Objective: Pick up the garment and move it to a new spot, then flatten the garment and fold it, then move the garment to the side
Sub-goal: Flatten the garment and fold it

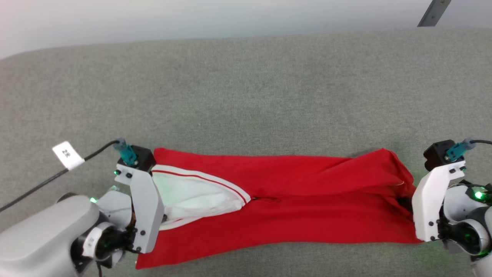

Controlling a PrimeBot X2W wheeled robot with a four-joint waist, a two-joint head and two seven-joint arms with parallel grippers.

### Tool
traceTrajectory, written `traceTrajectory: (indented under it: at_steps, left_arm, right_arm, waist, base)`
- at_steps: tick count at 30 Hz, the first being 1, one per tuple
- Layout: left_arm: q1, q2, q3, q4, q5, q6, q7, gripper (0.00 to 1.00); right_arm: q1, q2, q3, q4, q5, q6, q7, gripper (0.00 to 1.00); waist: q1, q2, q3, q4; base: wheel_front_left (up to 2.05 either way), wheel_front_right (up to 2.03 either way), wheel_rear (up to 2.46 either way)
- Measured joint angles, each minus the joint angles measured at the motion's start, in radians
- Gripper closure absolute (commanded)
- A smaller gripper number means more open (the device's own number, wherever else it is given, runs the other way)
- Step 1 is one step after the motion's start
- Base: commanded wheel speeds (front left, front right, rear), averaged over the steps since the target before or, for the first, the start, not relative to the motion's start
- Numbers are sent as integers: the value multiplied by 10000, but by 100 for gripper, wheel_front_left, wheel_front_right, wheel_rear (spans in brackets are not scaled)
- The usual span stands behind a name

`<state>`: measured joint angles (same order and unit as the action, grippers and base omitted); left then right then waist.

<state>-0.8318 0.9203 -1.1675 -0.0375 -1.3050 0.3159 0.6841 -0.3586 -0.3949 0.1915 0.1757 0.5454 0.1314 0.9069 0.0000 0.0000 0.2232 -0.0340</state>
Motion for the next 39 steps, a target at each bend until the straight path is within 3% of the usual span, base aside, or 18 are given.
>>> traceTrajectory:
  at_steps: [1, 2, 3, 4, 5, 11, 18, 28, 36, 39]
  left_arm:
    - [29, -127, 13, 247, -46, -98, -94, 69]
    - [62, -244, -2, 485, -73, -184, -155, 67]
    - [115, -332, -27, 692, -71, -274, -173, 55]
    - [170, -414, -46, 842, -71, -355, -268, 15]
    - [210, -489, -31, 982, -79, -422, -370, 0]
    - [507, -583, 58, 1131, -215, -610, -811, 0]
    - [1019, -151, 485, 430, -242, -512, -2023, 0]
    - [2205, 656, 1419, -616, 297, -100, -5392, 0]
    - [3414, 886, 2268, -859, 570, 541, -8473, 0]
    - [3865, 926, 2610, -844, 671, 748, -9177, 0]
  right_arm:
    - [-4, 54, 4, 59, -31, 0, 25, 83]
    - [-9, 111, 10, 105, -48, 0, 59, 73]
    - [-18, 163, 48, 123, -105, 0, 61, 56]
    - [-35, 198, 84, 117, -121, 0, 59, 37]
    - [-43, 217, 111, 107, -115, 0, 61, 0]
    - [58, 104, 48, -119, 104, 0, 259, 0]
    - [331, 50, -443, -495, 282, 0, 439, 0]
    - [354, 150, -1402, -46, -351, 0, 629, 0]
    - [168, 88, -2088, 1060, -736, 0, 909, 0]
    - [87, 128, -2278, 1538, -892, 0, 880, 0]
  waist:
    - [1, 0, -41, 1]
    - [0, 0, -87, 1]
    - [0, 0, -136, 4]
    - [0, 0, -190, 8]
    - [0, 0, -249, 14]
    - [1, 0, -669, 84]
    - [0, 0, -1196, 227]
    - [0, 0, -1471, 612]
    - [0, 0, -1401, 1049]
    - [0, 0, -1364, 1245]
  base:
    - [0, 0, 0]
    - [0, 0, 0]
    - [0, 0, 0]
    - [0, 0, 0]
    - [0, 0, 0]
    - [0, 0, 0]
    - [0, 0, 0]
    - [0, 0, 0]
    - [0, 0, 0]
    - [0, 0, 0]
